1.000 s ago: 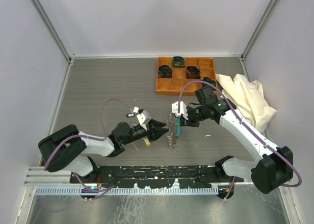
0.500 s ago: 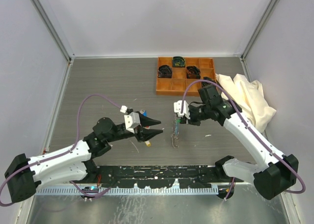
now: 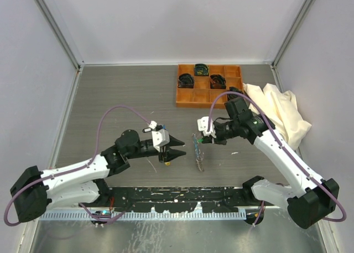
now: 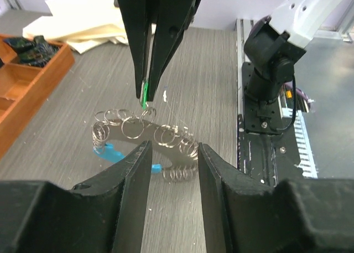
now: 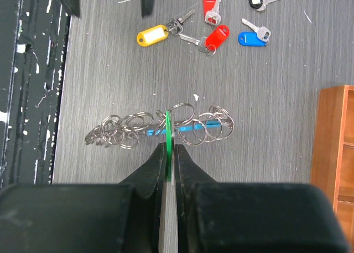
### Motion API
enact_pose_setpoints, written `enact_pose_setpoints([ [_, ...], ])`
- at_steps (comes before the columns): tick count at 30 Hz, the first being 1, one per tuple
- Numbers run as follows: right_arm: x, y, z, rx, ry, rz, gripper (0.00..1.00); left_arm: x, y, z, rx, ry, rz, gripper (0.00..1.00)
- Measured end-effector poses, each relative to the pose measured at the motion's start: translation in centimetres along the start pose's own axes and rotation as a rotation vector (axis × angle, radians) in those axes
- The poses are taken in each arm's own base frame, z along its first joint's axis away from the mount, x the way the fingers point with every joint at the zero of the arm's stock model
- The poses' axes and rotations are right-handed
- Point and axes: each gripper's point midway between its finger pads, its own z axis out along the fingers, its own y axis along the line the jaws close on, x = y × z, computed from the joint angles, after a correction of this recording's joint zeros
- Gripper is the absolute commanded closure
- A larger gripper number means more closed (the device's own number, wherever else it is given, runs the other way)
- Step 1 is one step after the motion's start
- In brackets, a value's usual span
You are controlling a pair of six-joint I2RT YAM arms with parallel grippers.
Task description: Remove the keys from the keyring
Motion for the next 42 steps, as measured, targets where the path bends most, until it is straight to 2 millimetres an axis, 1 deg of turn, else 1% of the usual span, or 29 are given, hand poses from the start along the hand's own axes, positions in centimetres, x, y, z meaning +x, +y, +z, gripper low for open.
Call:
enact_pose_setpoints([
  [5,-0.1,0.4,0.1,-0.017,-0.005,-0.004,0.99,2.0,0.8,1.3,-0.001,0.064,0.012,0.59],
  [7,-0.3,0.6,0.1,-0.029,-0.002,-0.003,0.99,2.2,1.5,2.0,-0.009,0.081,0.049,0.58],
  [10,-0.9,0.4,0.0,-0.040,-0.012,-0.012,0.99,2.6,2.4,2.6,-0.027,0.089,0.098,0.57],
  [12,-1.3,0.3,0.0,-0.050,-0.026,-0.021,0.99,2.7,2.7,2.8,-0.034,0.087,0.123,0.58],
  [16,-1.8,1.0,0.1,-0.082,-0.053,-0.029,0.99,2.8,3.2,3.2,-0.040,0.082,0.159,0.57],
  [20,-2.0,1.2,0.1,-0.096,-0.070,-0.042,0.99,2.5,3.2,3.2,-0.035,0.072,0.186,0.57],
  [24,-2.0,1.3,0.2,-0.097,-0.070,-0.041,0.99,1.7,2.9,3.3,-0.017,0.042,0.210,0.57],
  [31,-1.8,1.4,0.2,-0.103,-0.073,-0.034,0.99,0.5,2.3,2.8,0.009,0.005,0.271,0.58],
  [33,-1.7,1.5,0.3,-0.108,-0.076,-0.030,0.99,0.7,2.1,2.7,0.015,0.005,0.273,0.58],
  [37,-1.5,1.5,0.6,-0.125,-0.074,-0.021,0.99,2.5,1.8,2.2,0.026,0.037,0.256,0.58],
  [42,-1.4,1.5,0.7,-0.129,-0.073,-0.020,0.99,3.2,1.7,2.7,0.041,0.043,0.241,0.59],
])
